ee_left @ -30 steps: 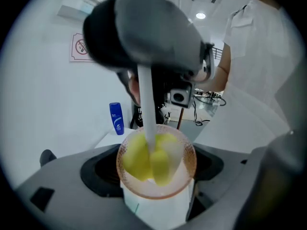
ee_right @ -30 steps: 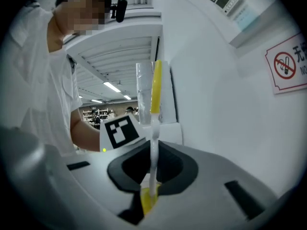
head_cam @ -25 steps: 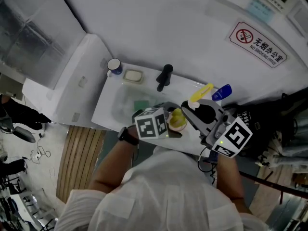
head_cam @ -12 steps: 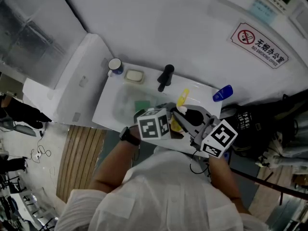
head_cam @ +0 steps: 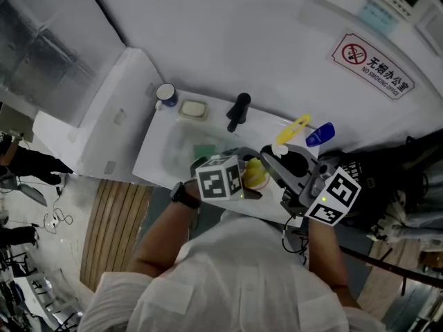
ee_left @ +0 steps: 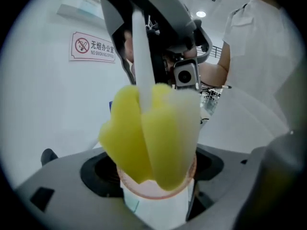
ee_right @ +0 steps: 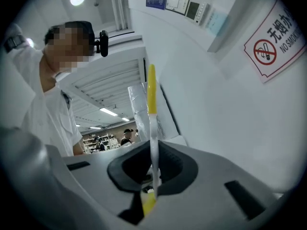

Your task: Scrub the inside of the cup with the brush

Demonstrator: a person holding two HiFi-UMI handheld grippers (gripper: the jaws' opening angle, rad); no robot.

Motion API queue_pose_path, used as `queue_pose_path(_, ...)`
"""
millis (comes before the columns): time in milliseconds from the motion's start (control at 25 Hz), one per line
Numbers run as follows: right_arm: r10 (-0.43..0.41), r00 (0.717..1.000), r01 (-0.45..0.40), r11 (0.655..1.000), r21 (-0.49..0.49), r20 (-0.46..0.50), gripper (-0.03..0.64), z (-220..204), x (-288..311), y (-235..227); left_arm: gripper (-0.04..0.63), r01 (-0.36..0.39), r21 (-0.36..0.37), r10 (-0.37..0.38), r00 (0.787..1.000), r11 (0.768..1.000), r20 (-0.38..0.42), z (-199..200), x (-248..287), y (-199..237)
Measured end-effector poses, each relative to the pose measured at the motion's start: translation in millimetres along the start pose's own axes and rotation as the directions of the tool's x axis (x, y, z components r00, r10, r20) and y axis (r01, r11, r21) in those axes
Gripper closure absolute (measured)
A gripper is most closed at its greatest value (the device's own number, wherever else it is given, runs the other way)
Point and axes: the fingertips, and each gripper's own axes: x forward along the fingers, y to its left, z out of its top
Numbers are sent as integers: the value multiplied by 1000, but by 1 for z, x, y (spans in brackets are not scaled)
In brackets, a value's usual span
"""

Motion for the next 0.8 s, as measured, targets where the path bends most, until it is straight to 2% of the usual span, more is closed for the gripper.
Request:
queue_pose_path(200, -14, 998, 15, 999, 28, -55, 597, -29, 5, -4, 210, 11, 8, -11, 1000, 1000, -18, -4, 1, -4)
queue_pose_path(520, -29, 981, 21, 999, -43, -192, 596, -68, 11, -5, 210, 11, 2, -11, 1000, 1000, -5, -2, 1, -3)
queue_pose_path(640, -41, 976, 24, 996, -80, -216, 597, -68, 8, -5, 210, 13, -7, -13, 1000, 1000, -17, -6, 3, -3)
queue_pose_path(800, -52, 972, 18, 989, -148, -230, 597, -40, 3, -3, 210, 10, 2, -10, 999, 1000, -49, -13, 6, -1)
